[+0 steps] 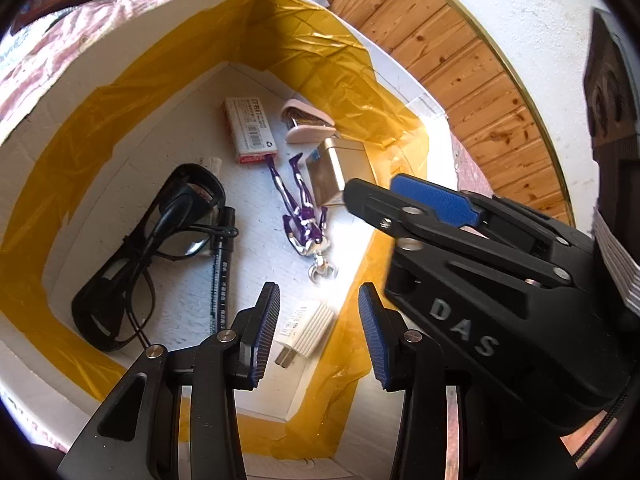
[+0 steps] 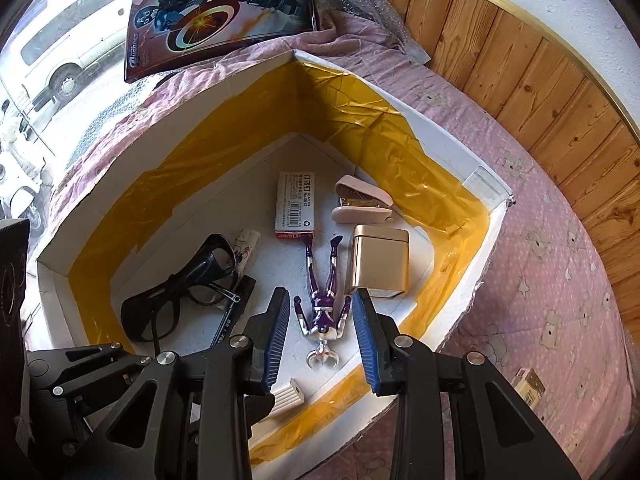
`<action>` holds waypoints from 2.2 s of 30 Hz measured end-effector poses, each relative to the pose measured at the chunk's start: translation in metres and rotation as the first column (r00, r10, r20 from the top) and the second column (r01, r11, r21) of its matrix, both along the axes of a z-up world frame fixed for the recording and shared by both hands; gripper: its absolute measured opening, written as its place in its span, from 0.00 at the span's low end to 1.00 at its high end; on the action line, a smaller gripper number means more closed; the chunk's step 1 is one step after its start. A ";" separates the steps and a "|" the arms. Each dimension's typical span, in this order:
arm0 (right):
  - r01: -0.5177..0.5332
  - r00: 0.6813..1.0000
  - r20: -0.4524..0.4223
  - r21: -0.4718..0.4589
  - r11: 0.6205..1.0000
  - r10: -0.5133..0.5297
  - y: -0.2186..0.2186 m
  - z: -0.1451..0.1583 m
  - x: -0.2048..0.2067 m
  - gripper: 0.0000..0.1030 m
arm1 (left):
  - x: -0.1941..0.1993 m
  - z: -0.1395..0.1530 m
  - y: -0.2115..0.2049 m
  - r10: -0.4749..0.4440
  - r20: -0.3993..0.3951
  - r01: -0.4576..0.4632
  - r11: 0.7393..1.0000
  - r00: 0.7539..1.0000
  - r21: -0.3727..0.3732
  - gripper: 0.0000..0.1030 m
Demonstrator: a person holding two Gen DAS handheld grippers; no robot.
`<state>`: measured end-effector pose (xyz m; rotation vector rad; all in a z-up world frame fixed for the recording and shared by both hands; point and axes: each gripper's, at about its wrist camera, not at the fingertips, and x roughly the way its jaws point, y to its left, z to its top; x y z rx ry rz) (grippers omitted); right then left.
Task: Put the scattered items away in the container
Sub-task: 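Lower into the box and open both grippers to release charger and figure, then move both grippers back toward the tissue pack and tape roll, then grasp the beige tissue pack with the left gripper while the right gripper grasps the green tape roll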
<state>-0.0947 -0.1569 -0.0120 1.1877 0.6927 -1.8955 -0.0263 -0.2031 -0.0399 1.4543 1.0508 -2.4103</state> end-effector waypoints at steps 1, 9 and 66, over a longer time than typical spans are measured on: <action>0.008 1.000 -0.009 -0.024 1.000 -0.009 0.004 0.006 0.002 0.34 | 0.002 0.003 -0.001 0.011 -0.010 -0.011 1.000 1.000 -0.015 0.42; 0.079 0.994 -0.046 -0.319 0.945 -0.099 0.071 0.068 0.035 0.34 | 0.021 0.047 0.016 0.006 -0.208 -0.037 0.989 0.978 -0.146 0.42; 0.666 0.746 0.143 -0.125 0.736 -0.651 0.439 -0.092 -0.101 0.07 | -0.153 -0.062 0.262 -0.404 -0.036 0.370 0.866 0.914 -0.335 0.51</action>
